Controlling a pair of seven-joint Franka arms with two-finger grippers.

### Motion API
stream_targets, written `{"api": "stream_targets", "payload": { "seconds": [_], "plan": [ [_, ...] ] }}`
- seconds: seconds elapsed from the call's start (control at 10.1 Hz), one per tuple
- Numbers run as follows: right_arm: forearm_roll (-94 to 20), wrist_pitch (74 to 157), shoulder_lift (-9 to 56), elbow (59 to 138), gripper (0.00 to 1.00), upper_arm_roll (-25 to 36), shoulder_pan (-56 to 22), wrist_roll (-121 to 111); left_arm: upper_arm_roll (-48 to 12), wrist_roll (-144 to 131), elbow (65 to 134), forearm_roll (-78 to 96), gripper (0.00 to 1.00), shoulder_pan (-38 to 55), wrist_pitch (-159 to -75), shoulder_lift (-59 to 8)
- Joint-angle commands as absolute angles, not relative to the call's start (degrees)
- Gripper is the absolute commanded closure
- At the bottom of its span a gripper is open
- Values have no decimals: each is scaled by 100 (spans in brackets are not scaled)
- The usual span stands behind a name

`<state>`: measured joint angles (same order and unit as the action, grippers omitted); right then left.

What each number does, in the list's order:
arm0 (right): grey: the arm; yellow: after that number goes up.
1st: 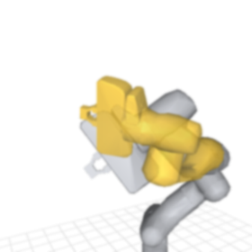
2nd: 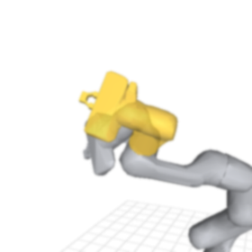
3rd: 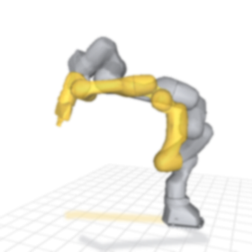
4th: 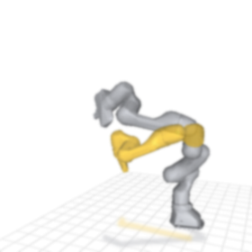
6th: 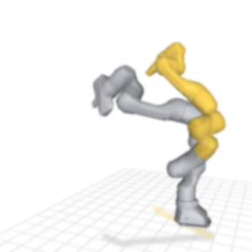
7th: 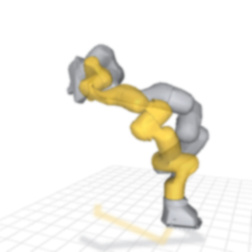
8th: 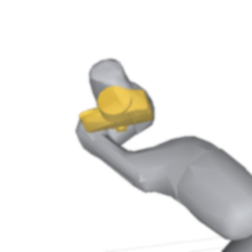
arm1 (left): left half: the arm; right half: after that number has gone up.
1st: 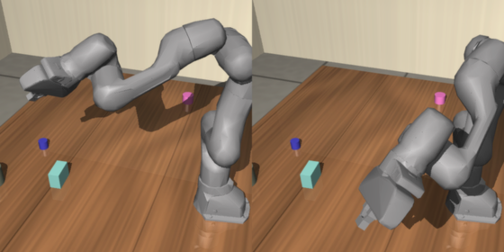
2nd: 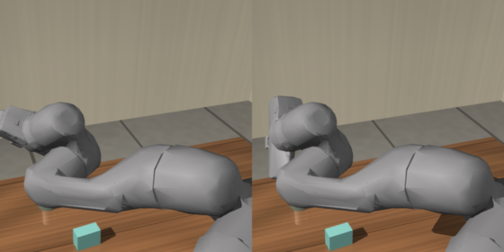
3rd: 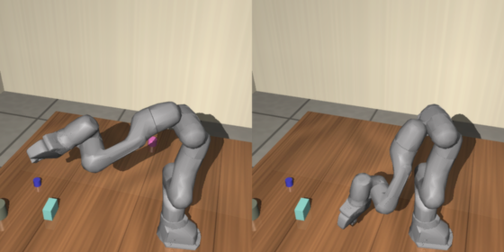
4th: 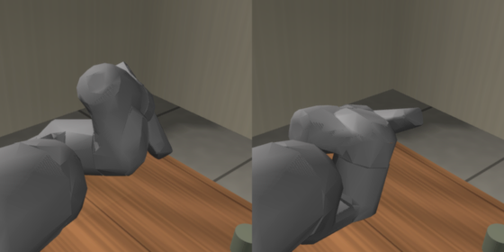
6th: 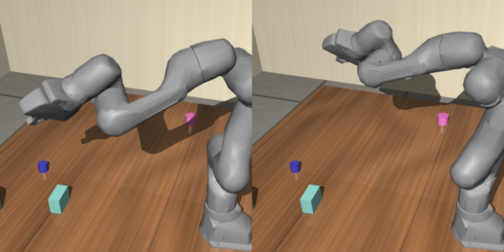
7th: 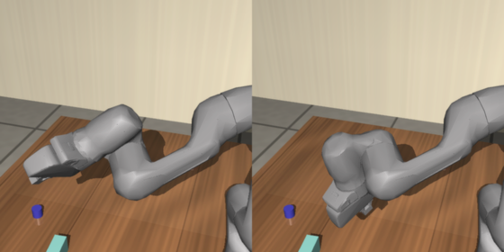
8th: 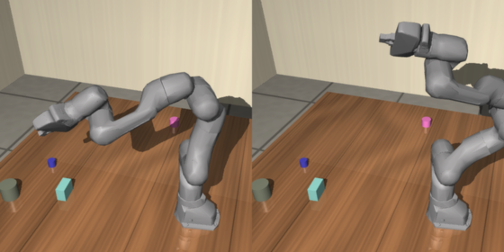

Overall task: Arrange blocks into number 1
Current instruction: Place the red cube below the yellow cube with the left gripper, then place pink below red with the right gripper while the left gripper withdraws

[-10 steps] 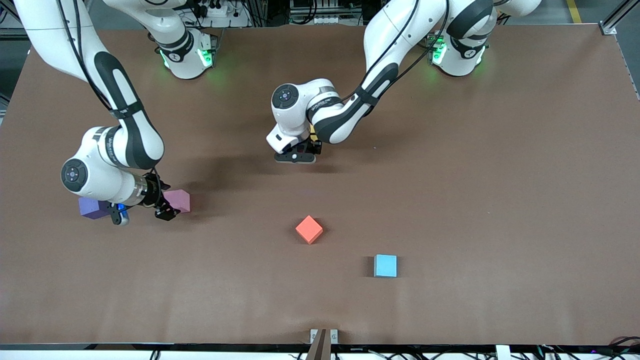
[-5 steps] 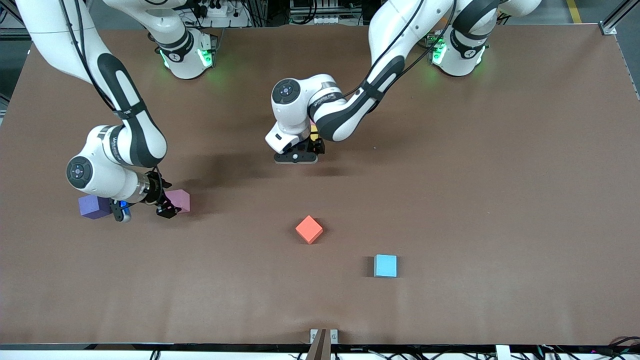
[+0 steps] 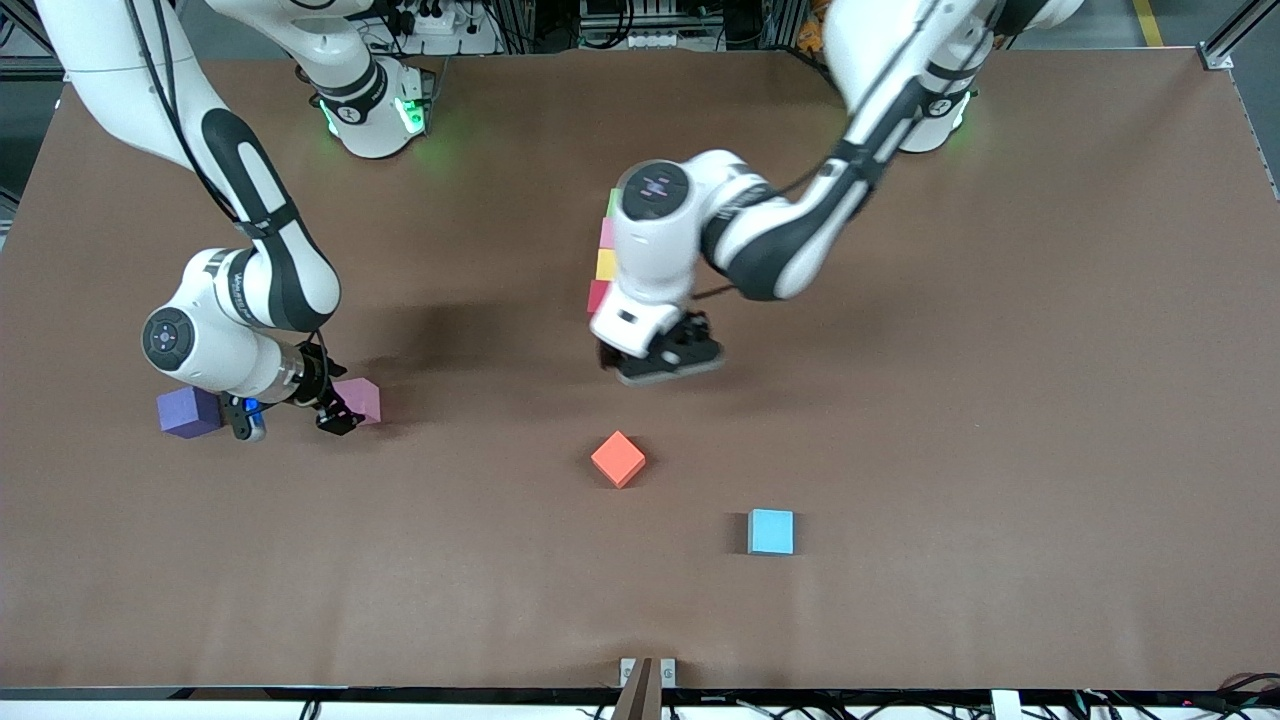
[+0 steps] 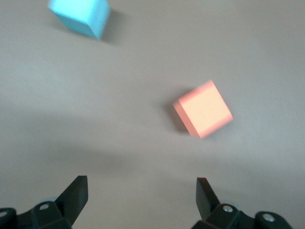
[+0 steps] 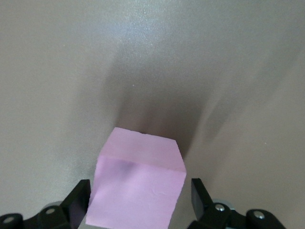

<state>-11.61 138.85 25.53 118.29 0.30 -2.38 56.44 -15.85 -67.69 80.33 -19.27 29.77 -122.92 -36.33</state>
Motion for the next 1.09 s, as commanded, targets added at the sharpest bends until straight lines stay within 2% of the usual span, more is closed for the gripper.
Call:
{"api": "stream_targets", "payload": {
  "seconds": [0.0,0.1,0.2,0.3,0.39,0.59,0.79,0.99],
  "plan": [
    [-1266,14001,2531,11918,28,79,-308,5494,-1617,-6900,8209,-2030,0,2595,-12068,-3393],
    [-1248,13984,2531,11909,57,79,-351,5415,-1626,-6899,8209,-2048,0,2419,-11998,-3306],
    [-1213,13931,2523,11857,74,79,-412,5371,-1626,-6899,8209,-2048,0,2260,-11988,-3244],
    [-1204,13905,2505,11787,86,27,-552,5344,-1617,-6899,8209,-2004,0,2189,-11910,-3165],
    [-1204,13852,2453,11743,93,-26,-728,5309,-1635,-6882,8209,-1995,0,1971,-11848,-3086],
    [-1195,13669,2260,11585,97,-44,-1149,5239,-1626,-6821,8218,-2021,0,1785,-11638,-2945],
    [-1091,13028,2250,11077,100,-96,-1632,5230,-1643,-6550,8218,-2004,0,1583,-11313,-2787],
    [-495,12990,2259,10873,100,-141,-2168,5221,-1652,-6399,8244,-1986,0,1486,-10996,-2681]
  ]
}}
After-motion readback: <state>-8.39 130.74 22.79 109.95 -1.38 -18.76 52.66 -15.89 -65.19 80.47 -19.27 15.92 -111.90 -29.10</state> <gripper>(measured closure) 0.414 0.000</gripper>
